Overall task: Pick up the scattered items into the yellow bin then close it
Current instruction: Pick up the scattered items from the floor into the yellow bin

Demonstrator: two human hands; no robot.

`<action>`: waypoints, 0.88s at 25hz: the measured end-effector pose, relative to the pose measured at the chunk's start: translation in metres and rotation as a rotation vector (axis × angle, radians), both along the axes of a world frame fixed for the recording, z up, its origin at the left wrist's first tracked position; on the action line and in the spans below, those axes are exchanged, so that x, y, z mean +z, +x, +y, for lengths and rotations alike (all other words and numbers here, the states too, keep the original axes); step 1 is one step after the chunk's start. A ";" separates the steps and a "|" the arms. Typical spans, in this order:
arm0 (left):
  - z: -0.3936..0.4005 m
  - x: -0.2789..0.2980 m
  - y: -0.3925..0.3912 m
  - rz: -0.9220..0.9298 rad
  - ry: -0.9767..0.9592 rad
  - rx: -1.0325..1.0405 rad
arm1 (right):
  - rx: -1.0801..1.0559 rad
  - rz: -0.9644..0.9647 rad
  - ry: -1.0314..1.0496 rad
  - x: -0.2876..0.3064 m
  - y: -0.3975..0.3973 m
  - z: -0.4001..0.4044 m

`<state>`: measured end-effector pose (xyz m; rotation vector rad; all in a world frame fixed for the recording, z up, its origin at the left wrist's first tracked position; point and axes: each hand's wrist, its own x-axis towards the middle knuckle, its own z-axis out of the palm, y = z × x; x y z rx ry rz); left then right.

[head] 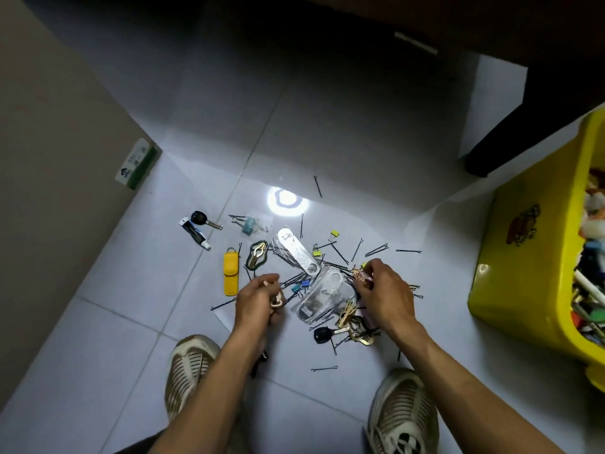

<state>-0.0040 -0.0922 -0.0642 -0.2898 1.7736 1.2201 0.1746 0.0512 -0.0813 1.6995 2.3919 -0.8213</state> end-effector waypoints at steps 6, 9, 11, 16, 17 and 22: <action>0.019 0.012 0.037 -0.435 0.260 0.112 | -0.363 0.445 -0.264 0.005 0.012 0.005; 0.035 0.008 0.056 -0.382 0.175 -0.040 | -0.506 0.532 -0.355 0.010 0.049 0.005; 0.046 0.002 0.069 -0.319 0.097 -0.126 | -0.305 0.209 -0.206 0.006 0.067 -0.006; 0.050 -0.010 0.087 0.328 -0.213 -0.615 | -0.161 -0.083 -0.068 -0.013 0.063 -0.027; 0.046 -0.009 0.090 0.501 -0.289 -0.764 | -0.203 -0.038 -0.084 -0.011 0.064 -0.026; 0.042 -0.021 0.106 0.774 -0.287 -1.039 | -0.395 0.336 -0.233 0.004 0.077 -0.027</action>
